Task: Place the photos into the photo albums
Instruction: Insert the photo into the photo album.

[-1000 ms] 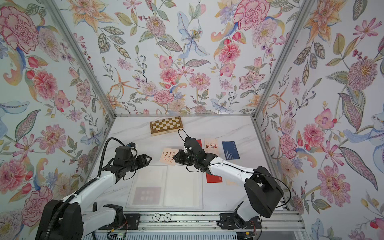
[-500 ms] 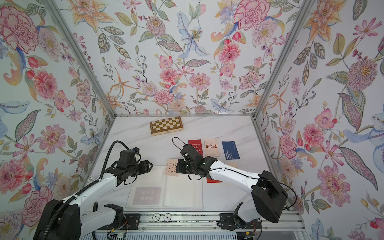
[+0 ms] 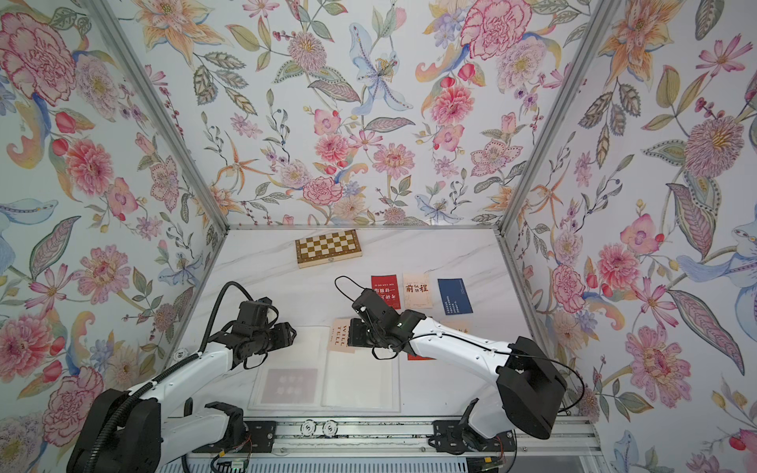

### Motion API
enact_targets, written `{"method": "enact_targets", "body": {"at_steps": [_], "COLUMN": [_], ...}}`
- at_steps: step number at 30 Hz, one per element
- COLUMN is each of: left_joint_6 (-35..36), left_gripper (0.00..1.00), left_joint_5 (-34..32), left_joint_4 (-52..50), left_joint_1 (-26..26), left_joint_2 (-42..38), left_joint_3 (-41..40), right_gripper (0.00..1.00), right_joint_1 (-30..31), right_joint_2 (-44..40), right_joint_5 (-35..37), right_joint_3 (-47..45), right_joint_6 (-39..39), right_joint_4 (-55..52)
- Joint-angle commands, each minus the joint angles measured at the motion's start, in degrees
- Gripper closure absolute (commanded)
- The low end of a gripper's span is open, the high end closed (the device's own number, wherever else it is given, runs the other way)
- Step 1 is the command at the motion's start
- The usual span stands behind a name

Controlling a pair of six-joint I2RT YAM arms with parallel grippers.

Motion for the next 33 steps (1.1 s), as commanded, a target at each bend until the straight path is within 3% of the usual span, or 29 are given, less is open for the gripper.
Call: {"method": "enact_targets", "body": {"at_steps": [1, 16, 33], "left_joint_6": [0.9, 1.1, 1.66], "left_gripper": [0.4, 0.39, 0.39], "left_joint_5": [-2.93, -3.29, -3.4], "left_joint_4": [-2.15, -2.32, -3.09], "left_joint_1": [-0.28, 0.61, 1.63], "left_joint_2": [0.76, 0.41, -0.73], "left_joint_3": [-0.71, -1.05, -0.98], "right_gripper": [1.0, 1.0, 1.0], "right_joint_1": [0.76, 0.85, -3.01], "right_joint_2": [0.88, 3.25, 3.51], "right_joint_5": [1.72, 0.46, -6.88], "right_joint_3": [2.45, 2.28, -6.59], "right_joint_6": [-1.34, -1.62, -1.0], "right_joint_4": [-2.63, -2.53, 3.86]}}
